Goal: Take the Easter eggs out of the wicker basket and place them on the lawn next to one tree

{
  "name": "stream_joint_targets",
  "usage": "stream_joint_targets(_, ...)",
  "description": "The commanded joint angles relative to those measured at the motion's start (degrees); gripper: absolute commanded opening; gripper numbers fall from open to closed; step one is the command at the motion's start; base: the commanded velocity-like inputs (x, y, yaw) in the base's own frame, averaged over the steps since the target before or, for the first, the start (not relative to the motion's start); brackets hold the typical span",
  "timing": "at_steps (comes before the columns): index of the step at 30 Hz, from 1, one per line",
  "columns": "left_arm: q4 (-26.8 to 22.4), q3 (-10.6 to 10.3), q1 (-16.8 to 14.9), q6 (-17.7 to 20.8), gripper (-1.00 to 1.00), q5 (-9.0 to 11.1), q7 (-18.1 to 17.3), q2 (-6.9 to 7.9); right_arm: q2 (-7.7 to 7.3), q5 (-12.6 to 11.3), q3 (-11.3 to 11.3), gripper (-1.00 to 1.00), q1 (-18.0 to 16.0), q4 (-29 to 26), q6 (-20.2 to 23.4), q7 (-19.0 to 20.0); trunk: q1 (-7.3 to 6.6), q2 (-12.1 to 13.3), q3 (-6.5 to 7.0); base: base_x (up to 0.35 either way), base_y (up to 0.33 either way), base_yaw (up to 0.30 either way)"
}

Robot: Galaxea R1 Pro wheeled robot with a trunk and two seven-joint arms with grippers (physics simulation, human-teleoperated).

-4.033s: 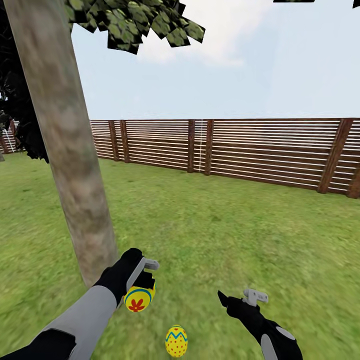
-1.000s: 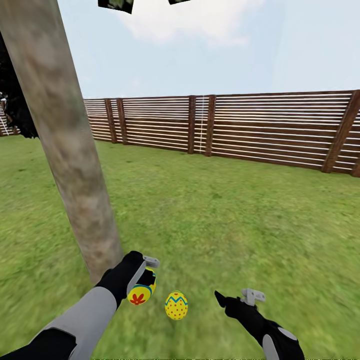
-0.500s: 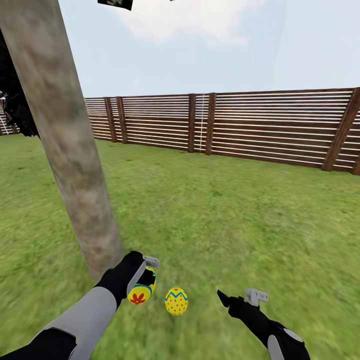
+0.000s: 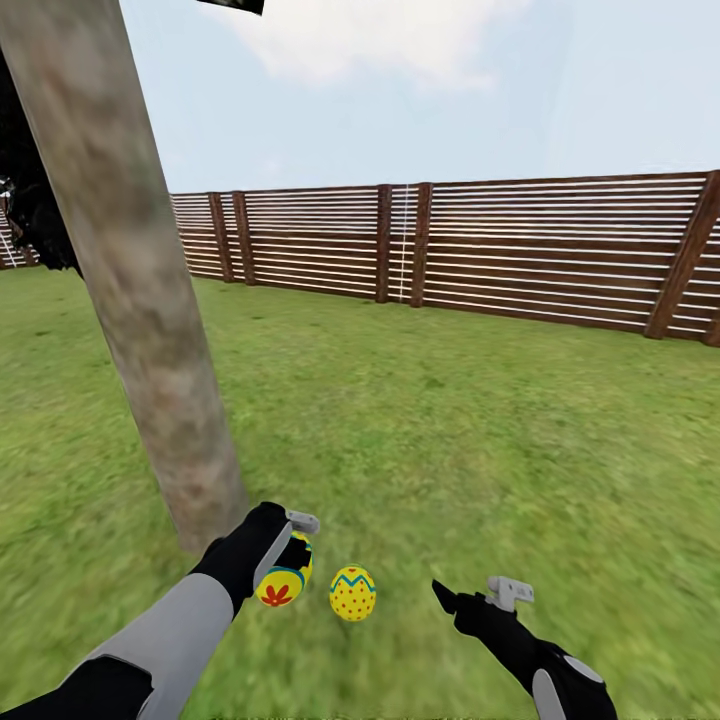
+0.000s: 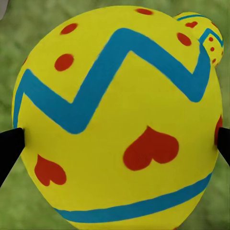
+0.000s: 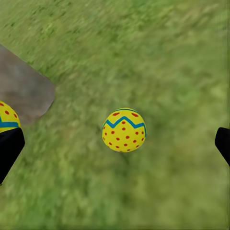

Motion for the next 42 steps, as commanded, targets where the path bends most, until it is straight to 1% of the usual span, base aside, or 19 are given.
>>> stream_joint_targets(1,-0.1,-0.3,0.0,0.2,-1.00,0.5,0.5,0.03,0.07,-0.3,-0.2,1.00,0.0,0.0,0.4,0.2,0.21,-0.4,-0.27,0.000,0.000,0.000)
stream_joint_targets(13,-0.1,-0.3,-0.1,-0.3,-1.00,0.6,0.5,0.12,0.01,-0.4,-0.6,1.00,0.0,0.1,0.4,0.1,2.85,-5.3,-3.13,0.000,0.000,0.000)
stream_joint_targets(17,-0.1,-0.3,0.0,-0.2,-1.00,0.6,0.5,0.12,-0.01,-0.3,-0.6,1.00,0.0,0.3,0.4,0.0,2.85,-5.3,-3.39,0.000,0.000,0.000)
stream_joint_targets(24,-0.1,-0.3,0.0,-0.4,-1.00,0.5,0.5,0.12,-0.02,-0.3,-0.7,1.00,-0.1,0.5,0.4,-0.1,4.39,-8.1,-5.09,0.000,0.000,0.000)
stream_joint_targets(27,-0.1,-0.3,-0.1,-0.4,-1.00,0.6,0.5,0.12,-0.02,-0.3,-0.7,1.00,-0.1,0.5,0.4,-0.1,4.39,-8.1,-5.28,0.000,0.000,0.000)
stream_joint_targets(39,-0.1,-0.3,0.0,-0.5,-1.00,0.6,0.5,0.12,-0.02,-0.3,-0.7,1.00,-0.1,0.6,0.5,-0.1,4.70,-8.2,-8.71,0.000,0.000,0.000)
stream_joint_targets(42,-0.1,-0.3,0.0,-0.5,-1.00,0.6,0.5,0.12,-0.02,-0.3,-0.7,1.00,-0.1,0.6,0.5,-0.1,4.70,-8.2,-8.91,0.000,0.000,0.000)
